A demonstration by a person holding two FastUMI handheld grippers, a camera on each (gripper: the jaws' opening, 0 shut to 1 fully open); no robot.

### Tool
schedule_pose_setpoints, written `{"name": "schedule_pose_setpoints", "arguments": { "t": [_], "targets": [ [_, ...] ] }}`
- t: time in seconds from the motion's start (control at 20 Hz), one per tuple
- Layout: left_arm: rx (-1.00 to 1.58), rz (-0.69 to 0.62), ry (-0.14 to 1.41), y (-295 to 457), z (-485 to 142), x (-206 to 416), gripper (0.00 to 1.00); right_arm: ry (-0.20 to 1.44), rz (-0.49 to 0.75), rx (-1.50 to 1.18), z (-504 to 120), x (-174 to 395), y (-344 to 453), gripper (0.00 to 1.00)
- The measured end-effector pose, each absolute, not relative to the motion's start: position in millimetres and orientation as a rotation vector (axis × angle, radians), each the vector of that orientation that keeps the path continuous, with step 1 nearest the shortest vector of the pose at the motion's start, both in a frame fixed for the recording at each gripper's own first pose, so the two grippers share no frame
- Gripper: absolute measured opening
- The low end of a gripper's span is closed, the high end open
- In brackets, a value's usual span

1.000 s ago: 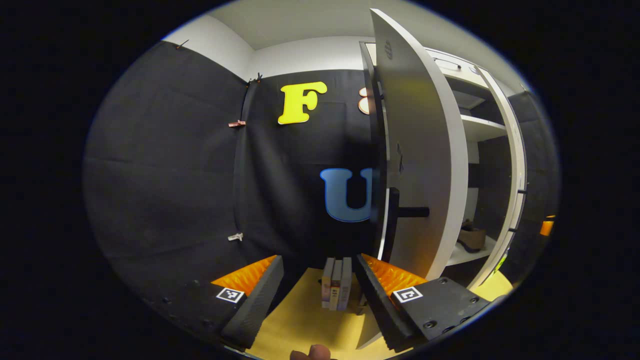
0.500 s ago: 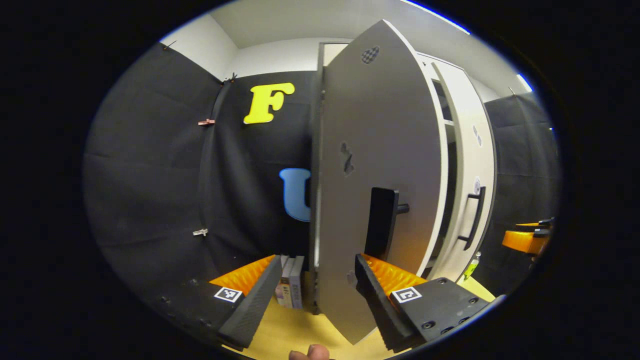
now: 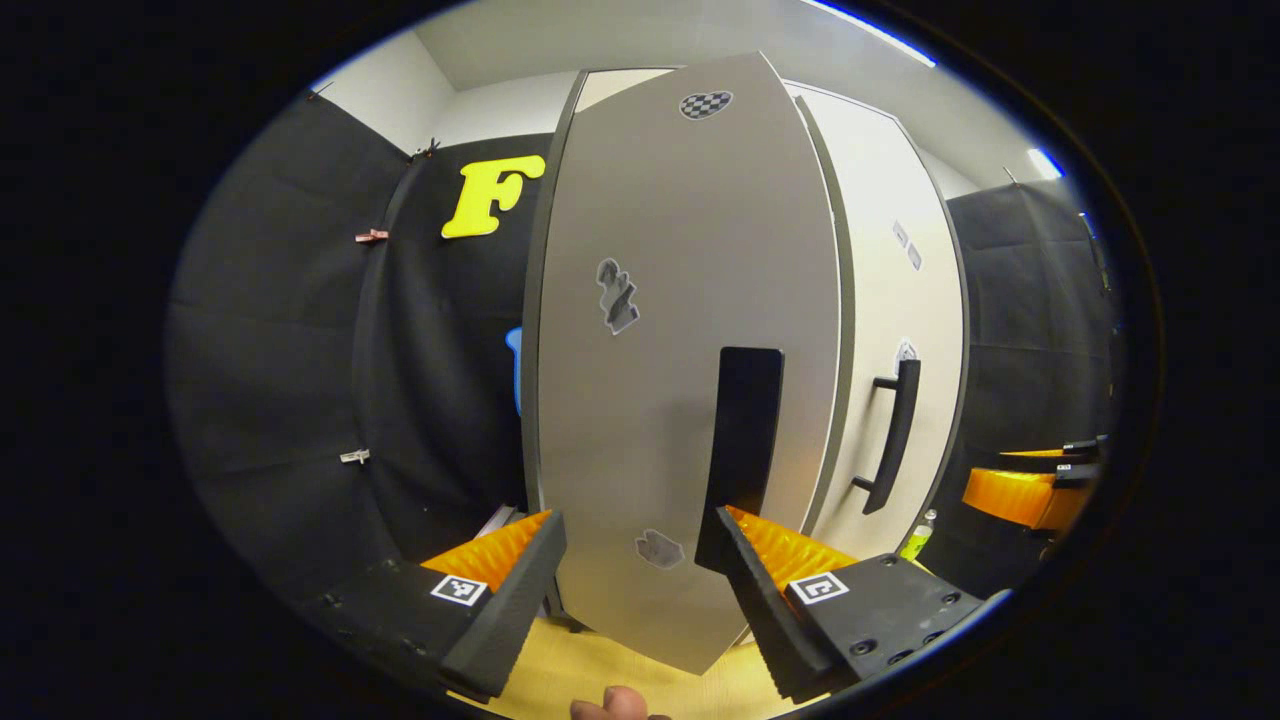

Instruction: Grab one shoe with the right hand and put it into the shoe cabinet, grab the other shoe with the left hand and put it into the shoe cabinet; then close the right door with the right hand and the left door with the left hand.

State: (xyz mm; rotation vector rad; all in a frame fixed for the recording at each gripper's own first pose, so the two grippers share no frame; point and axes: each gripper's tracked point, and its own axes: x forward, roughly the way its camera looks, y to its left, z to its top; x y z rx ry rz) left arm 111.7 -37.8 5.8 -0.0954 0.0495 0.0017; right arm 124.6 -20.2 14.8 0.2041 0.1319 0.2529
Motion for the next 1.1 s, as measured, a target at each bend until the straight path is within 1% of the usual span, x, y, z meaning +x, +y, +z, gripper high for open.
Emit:
{"name": "schedule_pose_setpoints", "arguments": {
  "t": [0.05, 0.15, 0.25, 0.35, 0.4, 0.55, 0.7, 1.1],
  "targets": [
    [-0.100, 0.007, 0.053, -36.5, 5.5, 109.7, 0.92, 0.131, 0.257, 0.204, 16.1, 124.9, -19.9, 0.98],
    [-0.103, 0.012, 0.055, -34.4, 6.9, 107.5, 0.92, 0.130, 0.267, 0.206, 18.9, 126.7, -18.6, 0.98],
    [-0.100, 0.019, 0.046, -33.6, 11.3, 103.3, 0.94, 0.125, 0.274, 0.209, 21.8, 125.6, -18.6, 0.98],
    [-0.085, 0.026, 0.034, -32.2, 16.9, 97.4, 0.94, 0.120, 0.280, 0.205, 24.8, 122.8, -18.4, 0.98],
    [-0.076, 0.028, 0.028, -32.4, 17.8, 94.6, 0.92, 0.118, 0.282, 0.205, 25.9, 121.9, -17.9, 0.98],
    [-0.051, 0.018, 0.007, -35.2, 25.9, 84.2, 0.94, 0.117, 0.288, 0.207, 26.7, 120.1, -13.9, 0.98],
    [-0.025, 0.008, 0.000, -36.6, 28.0, 70.8, 0.94, 0.117, 0.296, 0.200, 26.4, 116.2, -8.0, 0.98],
    [-0.019, 0.002, 0.024, -25.6, 22.3, 51.1, 0.94, 0.115, 0.295, 0.186, 24.0, 111.3, 1.9, 0.98]
  ]
}}
